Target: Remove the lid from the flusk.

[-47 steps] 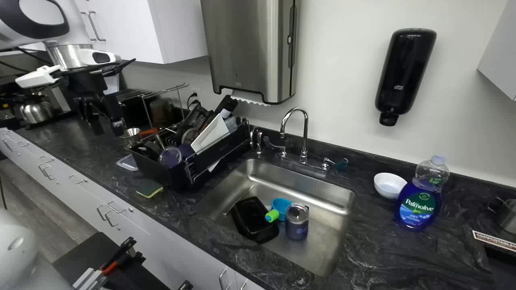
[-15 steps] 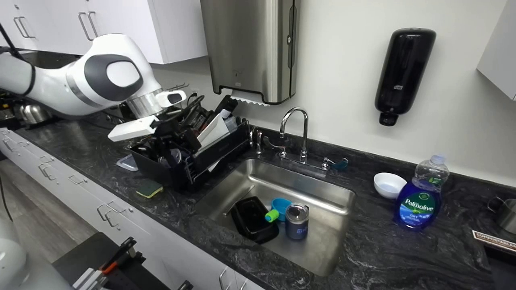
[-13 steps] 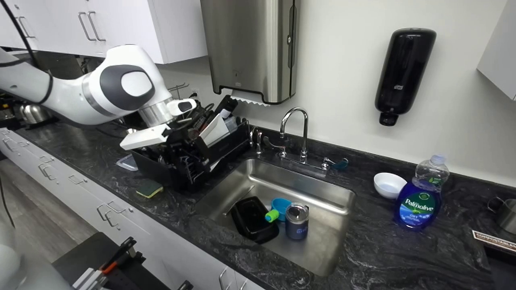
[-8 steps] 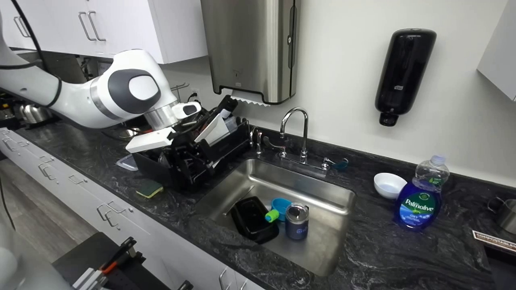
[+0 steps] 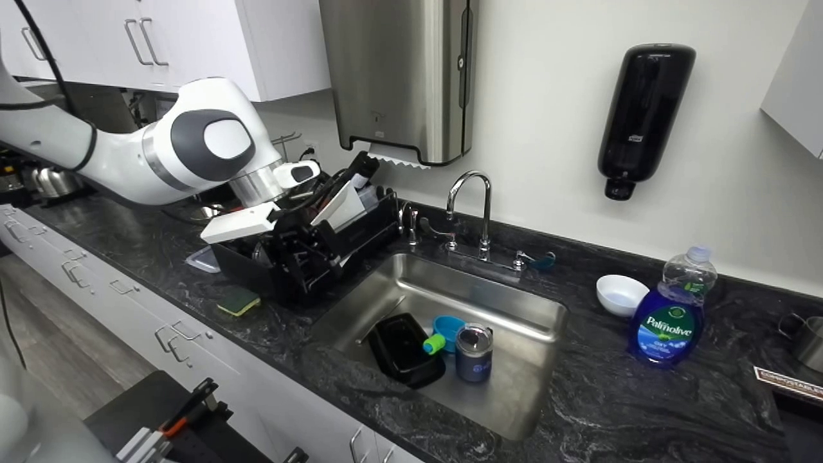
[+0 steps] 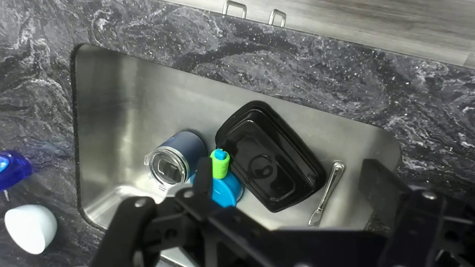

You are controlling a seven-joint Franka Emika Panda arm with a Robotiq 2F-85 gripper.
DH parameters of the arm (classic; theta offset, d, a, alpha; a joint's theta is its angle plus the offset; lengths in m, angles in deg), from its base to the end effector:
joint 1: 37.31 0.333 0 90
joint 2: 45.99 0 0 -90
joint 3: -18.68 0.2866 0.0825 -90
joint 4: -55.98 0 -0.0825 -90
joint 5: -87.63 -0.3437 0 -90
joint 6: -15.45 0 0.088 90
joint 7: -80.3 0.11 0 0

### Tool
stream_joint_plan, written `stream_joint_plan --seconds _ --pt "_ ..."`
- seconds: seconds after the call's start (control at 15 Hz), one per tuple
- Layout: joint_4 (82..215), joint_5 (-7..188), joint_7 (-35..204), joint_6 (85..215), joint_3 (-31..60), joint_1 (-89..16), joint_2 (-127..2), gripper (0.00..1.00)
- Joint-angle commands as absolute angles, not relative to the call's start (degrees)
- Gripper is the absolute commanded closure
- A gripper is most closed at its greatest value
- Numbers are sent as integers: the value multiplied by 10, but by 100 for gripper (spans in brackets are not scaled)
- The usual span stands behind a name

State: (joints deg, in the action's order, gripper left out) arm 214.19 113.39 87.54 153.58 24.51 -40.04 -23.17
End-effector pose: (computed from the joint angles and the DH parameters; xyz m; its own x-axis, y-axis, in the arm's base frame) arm 0.3585 0.0133 0.3368 0.9670 0.2536 0.0243 0.2306 -0.9119 0.3395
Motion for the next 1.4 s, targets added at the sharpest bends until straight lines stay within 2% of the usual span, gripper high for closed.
stream_joint_plan --seconds 0.0,0.6,1.07,1.33 --pt "2139 1180 869 1596 242 -420 -270 0" --pt "2095 1367 970 1722 224 -495 -421 0" --pt "1978 1606 1172 1688 208 -494 -570 0" --pt "1913 1673 1243 1656 200 -488 -654 0"
